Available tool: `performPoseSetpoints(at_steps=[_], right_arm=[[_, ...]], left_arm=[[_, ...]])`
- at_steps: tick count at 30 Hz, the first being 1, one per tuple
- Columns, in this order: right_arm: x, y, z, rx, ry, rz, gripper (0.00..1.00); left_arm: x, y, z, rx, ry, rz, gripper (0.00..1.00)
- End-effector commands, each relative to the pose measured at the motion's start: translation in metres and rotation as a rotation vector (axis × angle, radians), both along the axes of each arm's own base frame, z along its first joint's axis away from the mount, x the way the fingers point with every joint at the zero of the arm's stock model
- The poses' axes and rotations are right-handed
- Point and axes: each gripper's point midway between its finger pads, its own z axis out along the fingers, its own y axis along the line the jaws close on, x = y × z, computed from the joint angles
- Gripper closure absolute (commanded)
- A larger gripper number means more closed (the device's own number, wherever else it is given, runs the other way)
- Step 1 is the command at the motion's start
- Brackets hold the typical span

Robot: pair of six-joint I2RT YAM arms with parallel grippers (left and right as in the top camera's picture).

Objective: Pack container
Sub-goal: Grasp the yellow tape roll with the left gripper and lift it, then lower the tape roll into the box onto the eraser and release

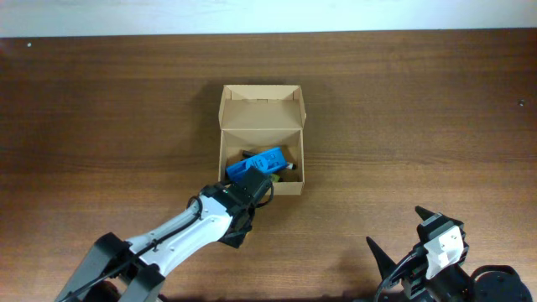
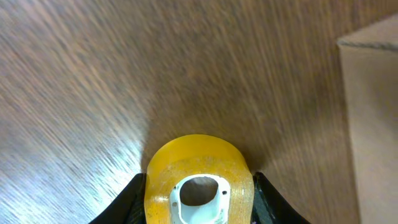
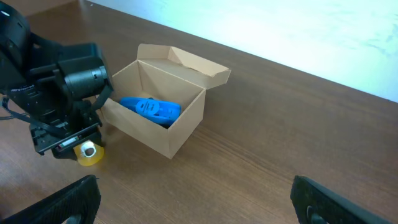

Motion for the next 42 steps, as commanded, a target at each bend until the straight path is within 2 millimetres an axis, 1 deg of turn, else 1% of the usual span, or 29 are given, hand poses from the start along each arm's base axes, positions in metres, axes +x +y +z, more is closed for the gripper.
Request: performPoseSetpoints(at_steps=[1, 3, 5, 8, 12, 15, 18, 19, 21, 24, 27, 29, 30, 32, 35, 38, 42], right_arm=[[0.001, -0.003, 0.002, 0.003, -0.006, -0.021, 0.01], [0.001, -0.003, 0.002, 0.003, -0.006, -0.021, 0.01], [0.001, -0.003, 0.002, 0.003, -0.006, -0.021, 0.01], [0.001, -0.003, 0.002, 0.003, -0.006, -0.021, 0.01], [0.001, -0.003, 0.002, 0.003, -0.006, -0.021, 0.01], [0.001, -0.003, 0.002, 0.003, -0.006, -0.021, 0.01], [0.001, -0.003, 0.002, 0.003, -0.006, -0.021, 0.01], [0.001, -0.003, 0.002, 0.003, -0.006, -0.021, 0.01], [0.001, -0.003, 0.002, 0.003, -0.006, -0.021, 0.01], [0.001, -0.003, 0.002, 0.003, -0.006, -0.021, 0.01], [0.001, -0.003, 0.002, 0.003, -0.006, -0.021, 0.01], [0.001, -0.003, 0.002, 0.003, -0.006, -0.021, 0.01], [0.001, -0.003, 0.002, 0.003, -0.006, -0.021, 0.01], [0.001, -0.003, 0.002, 0.003, -0.006, -0.021, 0.01], [0.001, -0.003, 0.002, 0.003, -0.006, -0.021, 0.01], [0.001, -0.003, 0.002, 0.003, -0.006, -0.021, 0.01], [0.001, -0.003, 0.002, 0.003, -0.006, -0.021, 0.01]], left_arm=[[0.003, -0.005, 0.019, -0.06, -0.052, -0.027, 0.7], [0.004, -0.006, 0.034, -0.085, -0.089, -0.046, 0.7], [0.0, -0.002, 0.051, -0.106, -0.118, -0.046, 0.7], [-0.009, 0.009, 0.074, -0.114, -0.159, -0.043, 0.7], [-0.016, 0.023, 0.094, -0.108, -0.217, -0.038, 0.7], [-0.01, 0.027, 0.107, -0.082, -0.284, -0.117, 0.7], [0.001, 0.028, 0.122, -0.037, -0.347, -0.226, 0.7], [0.013, 0.025, 0.14, 0.013, -0.405, -0.354, 0.7], [0.025, 0.019, 0.156, 0.061, -0.446, -0.477, 0.69], [0.047, 0.006, 0.176, 0.134, -0.478, -0.651, 0.69], [0.075, -0.014, 0.19, 0.21, -0.485, -0.822, 0.69], [0.094, -0.026, 0.194, 0.24, -0.482, -0.876, 0.67], [0.102, -0.03, 0.194, 0.249, -0.477, -0.887, 0.64], [0.119, -0.036, 0.19, 0.257, -0.457, -0.891, 0.63], [0.136, -0.04, 0.172, 0.247, -0.405, -0.883, 0.62], [0.147, -0.047, 0.147, 0.23, -0.36, -0.885, 0.62], [0.152, -0.054, 0.117, 0.214, -0.301, -0.896, 0.62]])
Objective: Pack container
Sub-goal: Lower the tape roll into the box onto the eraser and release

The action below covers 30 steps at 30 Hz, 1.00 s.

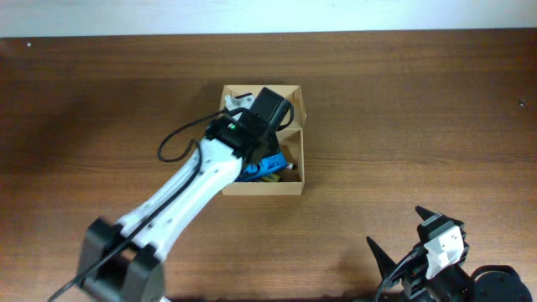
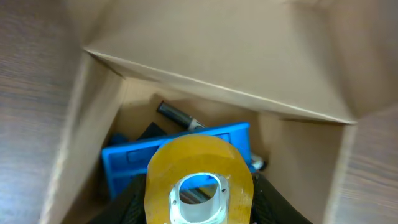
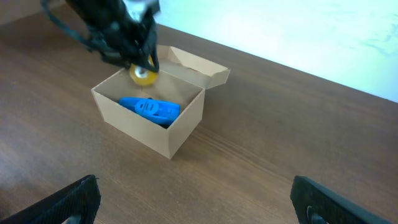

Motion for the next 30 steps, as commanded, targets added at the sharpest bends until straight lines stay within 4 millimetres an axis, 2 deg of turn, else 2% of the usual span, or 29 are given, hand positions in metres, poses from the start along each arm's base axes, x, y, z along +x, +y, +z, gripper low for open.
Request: performPoseSetpoints(at_steps=[1, 10, 14, 18, 19, 20, 22, 23, 26, 27, 28, 29, 30], right_arm=[[0.001, -0.003, 0.002, 0.004, -0.006, -0.018, 0.01], [0.001, -0.003, 0.002, 0.004, -0.006, -0.018, 0.01], [0.001, -0.003, 0.002, 0.004, -0.006, -0.018, 0.01], [0.001, -0.003, 0.002, 0.004, -0.006, -0.018, 0.01], [0.001, -0.003, 0.002, 0.004, -0.006, -0.018, 0.01], [0.001, -0.003, 0.002, 0.004, -0.006, -0.018, 0.01], [0.001, -0.003, 0.002, 0.004, -0.006, -0.018, 0.01], [0.001, -0.003, 0.002, 0.004, -0.006, -0.018, 0.01], [0.001, -0.003, 0.002, 0.004, -0.006, -0.018, 0.01], [0.001, -0.003, 0.002, 0.004, -0.006, -0.018, 0.01], [0.001, -0.003, 0.002, 0.004, -0.006, -0.018, 0.01], [0.001, -0.003, 0.002, 0.004, -0.006, -0.018, 0.01], [0.001, -0.003, 0.002, 0.004, -0.006, -0.018, 0.01]], left_arm=[[0.005, -0.008, -0.02, 0.009, 0.048, -0.036, 0.61], [0.001, -0.013, -0.059, 0.03, 0.143, -0.047, 0.57], [0.001, -0.014, -0.066, 0.036, 0.157, -0.048, 0.5], [0.003, -0.014, -0.068, 0.036, 0.154, -0.047, 0.48], [0.003, -0.014, -0.068, 0.036, 0.152, -0.047, 0.42], [0.004, -0.015, -0.068, 0.034, 0.149, -0.047, 0.32], [0.007, -0.018, -0.066, 0.02, 0.136, -0.049, 0.27], [0.008, -0.019, -0.065, 0.017, 0.132, -0.05, 0.2], [0.009, -0.02, -0.058, 0.008, 0.118, -0.05, 0.18], [0.01, -0.02, -0.054, 0.003, 0.108, -0.05, 0.13], [0.011, -0.02, -0.049, -0.003, 0.098, -0.05, 0.04], [0.011, -0.021, -0.045, -0.009, 0.09, -0.05, 0.0], [0.012, -0.021, -0.04, -0.017, 0.078, -0.051, 0.0]])
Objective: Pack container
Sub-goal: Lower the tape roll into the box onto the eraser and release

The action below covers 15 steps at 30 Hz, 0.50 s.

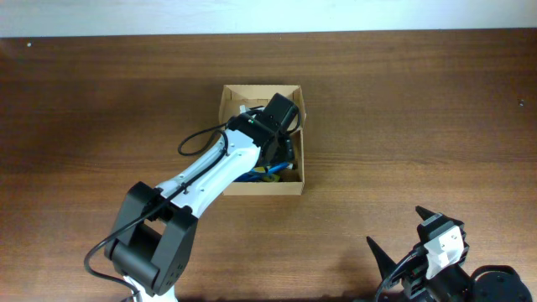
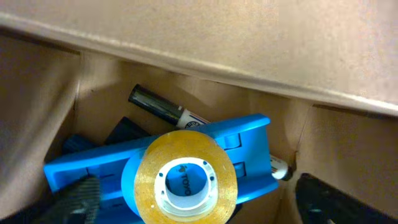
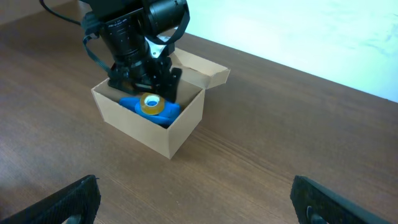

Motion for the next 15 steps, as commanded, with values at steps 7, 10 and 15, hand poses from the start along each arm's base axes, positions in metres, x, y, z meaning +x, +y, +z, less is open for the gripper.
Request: performPoseSetpoints(at_steps=[7, 10, 15], right_arm=[[0.001, -0.003, 0.002, 0.003, -0.006, -0.018, 0.01], [0.001, -0.003, 0.002, 0.003, -0.006, -0.018, 0.01], [0.001, -0.003, 0.002, 0.003, -0.006, -0.018, 0.01]], left_arm=[[0.007, -0.004, 0.083, -0.12, -0.17, -0.005, 0.0], [0.0, 0.001, 0.126, -0.175, -0.251, -0.005, 0.0], [-0.012, 0.009, 0.173, -0.241, -0.346, -0.005, 0.0]])
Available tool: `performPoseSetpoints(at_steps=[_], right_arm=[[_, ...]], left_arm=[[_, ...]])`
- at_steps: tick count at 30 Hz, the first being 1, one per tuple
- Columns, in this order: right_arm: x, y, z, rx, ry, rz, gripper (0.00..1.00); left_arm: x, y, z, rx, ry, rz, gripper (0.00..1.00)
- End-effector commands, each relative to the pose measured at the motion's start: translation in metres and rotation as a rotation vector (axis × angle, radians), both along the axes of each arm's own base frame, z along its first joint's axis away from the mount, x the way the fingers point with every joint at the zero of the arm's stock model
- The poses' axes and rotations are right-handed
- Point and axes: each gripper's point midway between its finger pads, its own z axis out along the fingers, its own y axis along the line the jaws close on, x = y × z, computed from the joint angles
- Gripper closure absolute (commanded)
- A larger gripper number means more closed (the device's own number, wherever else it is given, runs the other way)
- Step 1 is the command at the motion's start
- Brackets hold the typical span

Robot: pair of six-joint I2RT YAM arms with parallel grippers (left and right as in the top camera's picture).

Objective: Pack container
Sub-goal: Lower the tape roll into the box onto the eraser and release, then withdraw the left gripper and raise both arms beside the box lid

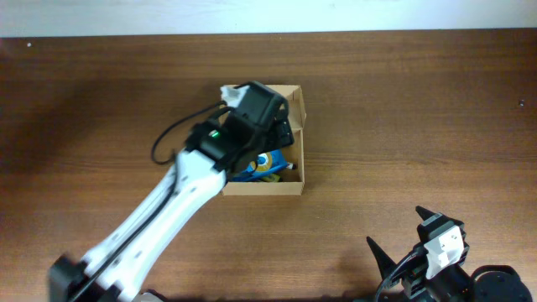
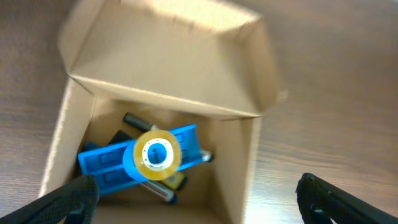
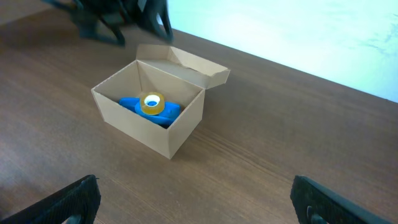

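The open cardboard box [image 2: 247, 163] holds a yellow tape roll [image 2: 155, 154], which lies flat on a blue plastic object [image 2: 102, 163]. A black marker [image 2: 133, 118] and other small items lie beside them. My left gripper [image 2: 199, 208] hangs open above the box with nothing between its fingers [image 2: 69, 198]. Overhead, the left gripper [image 1: 267, 117] covers the box's back half, and the tape roll [image 1: 267, 162] shows in front of it. The right wrist view also shows the box [image 3: 180, 127] with the tape roll [image 3: 152, 102] inside. My right gripper [image 3: 199, 205] is open and far from the box.
The box's lid flap [image 3: 199, 65] stands open at its back. In the overhead view the right arm [image 1: 436, 247] rests near the table's front right edge. Brown wooden tabletop [image 1: 403, 117] surrounds the box.
My left gripper was low inside the box, open just over the tape roll. Now it is higher, with the whole box in its view. The roll still lies on the blue object.
First my left gripper was shut on the tape roll, low over the table in front of the box. Then it held the roll over the box's inside. Then it was open with the roll on the blue object, and now it is higher up. The right arm stayed still.
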Motion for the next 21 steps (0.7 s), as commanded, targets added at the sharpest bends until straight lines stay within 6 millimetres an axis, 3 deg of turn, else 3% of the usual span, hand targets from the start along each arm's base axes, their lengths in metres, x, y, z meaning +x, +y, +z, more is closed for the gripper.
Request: performPoseSetpoints(at_steps=[1, 5, 18, 21], right_arm=[[0.001, -0.003, 0.002, 0.004, -0.006, -0.018, 0.01], [0.001, -0.003, 0.002, 0.003, -0.006, -0.018, 0.01], [0.001, -0.003, 0.002, 0.004, -0.006, -0.017, 0.01], [0.005, 0.0, 0.014, 0.033, -0.054, -0.017, 0.01]], left_arm=[[-0.007, 0.006, 0.047, -0.064, -0.097, -0.006, 0.0], [-0.012, 0.009, 0.062, -0.086, -0.129, -0.006, 0.01], [-0.012, 0.009, 0.061, -0.085, -0.128, -0.006, 0.0], [-0.011, 0.009, 0.062, -0.088, -0.132, -0.006, 0.0]])
